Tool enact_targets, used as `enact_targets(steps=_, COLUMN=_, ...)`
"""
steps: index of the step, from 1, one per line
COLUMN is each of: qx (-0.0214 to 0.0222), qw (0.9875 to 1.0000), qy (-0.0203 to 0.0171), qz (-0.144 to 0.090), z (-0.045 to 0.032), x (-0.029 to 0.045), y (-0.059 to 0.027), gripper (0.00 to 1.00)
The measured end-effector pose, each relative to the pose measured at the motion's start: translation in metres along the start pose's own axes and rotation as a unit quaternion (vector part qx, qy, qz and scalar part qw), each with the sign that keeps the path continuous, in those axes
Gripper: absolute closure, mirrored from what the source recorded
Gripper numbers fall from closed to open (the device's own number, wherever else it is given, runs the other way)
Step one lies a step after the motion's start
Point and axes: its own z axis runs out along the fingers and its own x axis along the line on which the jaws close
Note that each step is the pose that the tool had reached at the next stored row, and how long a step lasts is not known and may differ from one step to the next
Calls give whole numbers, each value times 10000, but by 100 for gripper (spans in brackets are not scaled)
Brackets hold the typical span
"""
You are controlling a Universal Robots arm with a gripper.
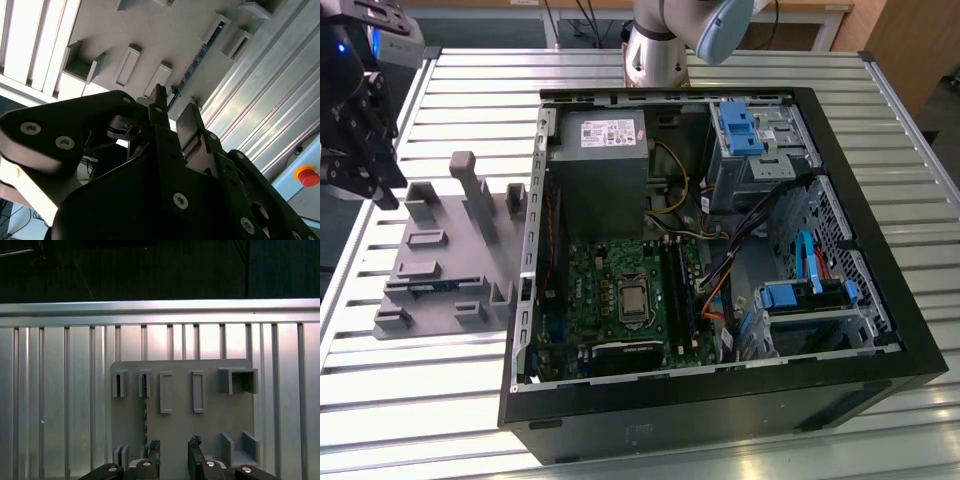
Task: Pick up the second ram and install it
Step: 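Pick up the second ram and move it above second insertion slot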
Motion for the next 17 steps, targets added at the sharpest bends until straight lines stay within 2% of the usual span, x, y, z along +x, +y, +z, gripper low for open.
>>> enact_targets(steps=9, qx=-11, qw=10000, qy=1, qz=-1, z=28, x=36, y=4, gripper=64)
enact_targets(steps=17, qx=-58, qw=10000, qy=3, qz=-1, z=150, x=60, y=3, gripper=64)
